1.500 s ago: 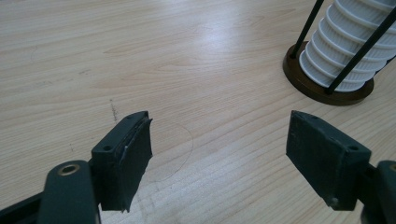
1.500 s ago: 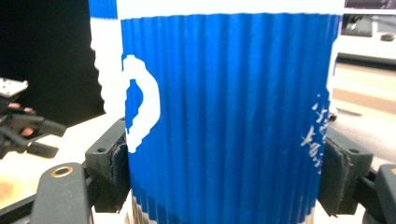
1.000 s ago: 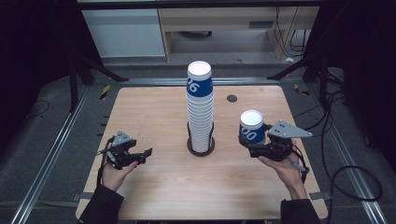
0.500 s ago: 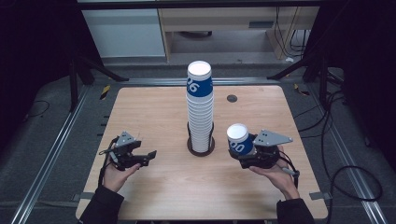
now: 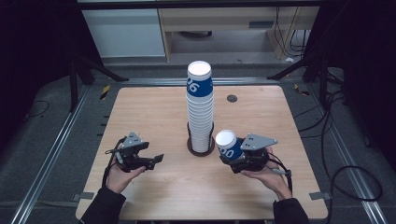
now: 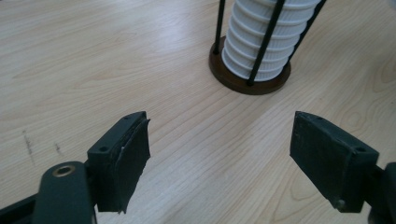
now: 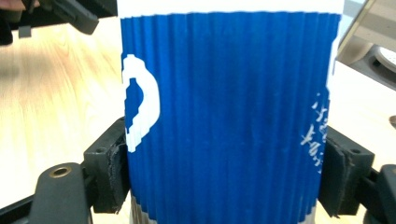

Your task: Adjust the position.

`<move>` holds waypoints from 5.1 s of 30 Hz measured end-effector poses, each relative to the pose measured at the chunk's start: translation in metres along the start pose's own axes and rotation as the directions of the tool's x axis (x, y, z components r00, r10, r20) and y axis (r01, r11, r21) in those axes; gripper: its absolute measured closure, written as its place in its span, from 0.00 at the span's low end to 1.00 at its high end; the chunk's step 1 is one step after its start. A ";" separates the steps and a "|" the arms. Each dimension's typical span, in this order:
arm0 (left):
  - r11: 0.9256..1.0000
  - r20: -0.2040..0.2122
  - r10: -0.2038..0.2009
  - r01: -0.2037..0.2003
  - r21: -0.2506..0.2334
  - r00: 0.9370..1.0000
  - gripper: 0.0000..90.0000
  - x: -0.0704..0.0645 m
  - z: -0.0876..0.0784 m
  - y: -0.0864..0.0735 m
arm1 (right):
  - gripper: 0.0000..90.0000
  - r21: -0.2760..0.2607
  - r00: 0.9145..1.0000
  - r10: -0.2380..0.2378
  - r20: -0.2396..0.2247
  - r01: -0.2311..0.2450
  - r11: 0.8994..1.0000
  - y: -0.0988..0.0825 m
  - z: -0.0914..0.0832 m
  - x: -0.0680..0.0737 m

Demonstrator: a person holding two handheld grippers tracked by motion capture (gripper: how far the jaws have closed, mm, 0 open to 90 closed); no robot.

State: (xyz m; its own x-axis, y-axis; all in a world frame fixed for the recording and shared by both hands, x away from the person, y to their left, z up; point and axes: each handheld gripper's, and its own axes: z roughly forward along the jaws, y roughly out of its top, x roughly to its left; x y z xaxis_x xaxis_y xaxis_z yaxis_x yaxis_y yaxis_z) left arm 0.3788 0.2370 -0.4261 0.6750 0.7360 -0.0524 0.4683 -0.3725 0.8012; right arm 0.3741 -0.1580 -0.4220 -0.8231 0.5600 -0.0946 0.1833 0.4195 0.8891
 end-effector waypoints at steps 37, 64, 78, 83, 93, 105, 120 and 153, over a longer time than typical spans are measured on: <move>0.988 0.243 0.157 -0.150 -0.048 0.957 0.19 -0.052 0.008 0.037 | 0.23 0.064 0.982 -0.114 -0.149 0.125 0.990 0.011 0.043 0.033; 0.979 0.327 0.196 -0.205 -0.005 0.925 0.19 -0.077 0.029 0.054 | 0.23 0.107 0.958 -0.194 -0.210 0.220 0.970 0.020 0.067 0.052; 0.975 0.356 0.191 -0.217 0.036 0.915 0.23 -0.081 0.039 0.050 | 0.23 0.119 0.945 -0.228 -0.233 0.261 0.958 0.022 0.074 0.061; 0.977 0.364 0.181 -0.210 0.042 0.914 0.26 -0.081 0.040 0.050 | 0.23 0.118 0.945 -0.227 -0.235 0.259 0.959 0.022 0.075 0.062; 0.979 0.355 0.174 -0.199 0.035 0.919 0.27 -0.081 0.038 0.050 | 0.20 0.124 0.954 -0.200 -0.223 0.231 0.965 0.023 0.076 0.061; 0.980 0.342 0.174 -0.196 0.031 0.923 0.28 -0.079 0.035 0.050 | 0.11 0.126 0.963 -0.174 -0.208 0.203 0.971 0.024 0.074 0.059; 0.989 0.301 0.147 -0.138 -0.051 0.942 0.28 -0.058 0.016 0.047 | 0.10 0.047 0.977 -0.097 -0.188 0.107 0.993 0.027 0.047 0.039; 0.977 0.469 0.178 -0.098 -0.190 0.865 0.28 -0.061 0.013 0.044 | 0.09 -0.018 0.930 0.010 -0.368 -0.018 1.000 0.018 0.051 0.033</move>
State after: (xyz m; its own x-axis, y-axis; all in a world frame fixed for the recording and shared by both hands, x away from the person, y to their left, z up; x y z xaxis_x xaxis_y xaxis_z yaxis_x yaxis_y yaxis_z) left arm 0.3659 0.1687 -0.3960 0.9347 0.3052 -0.1825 0.2833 -0.3288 0.9009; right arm 0.3772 -0.0957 -0.4317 -0.9611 0.2625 0.0861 0.1887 0.3965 0.8984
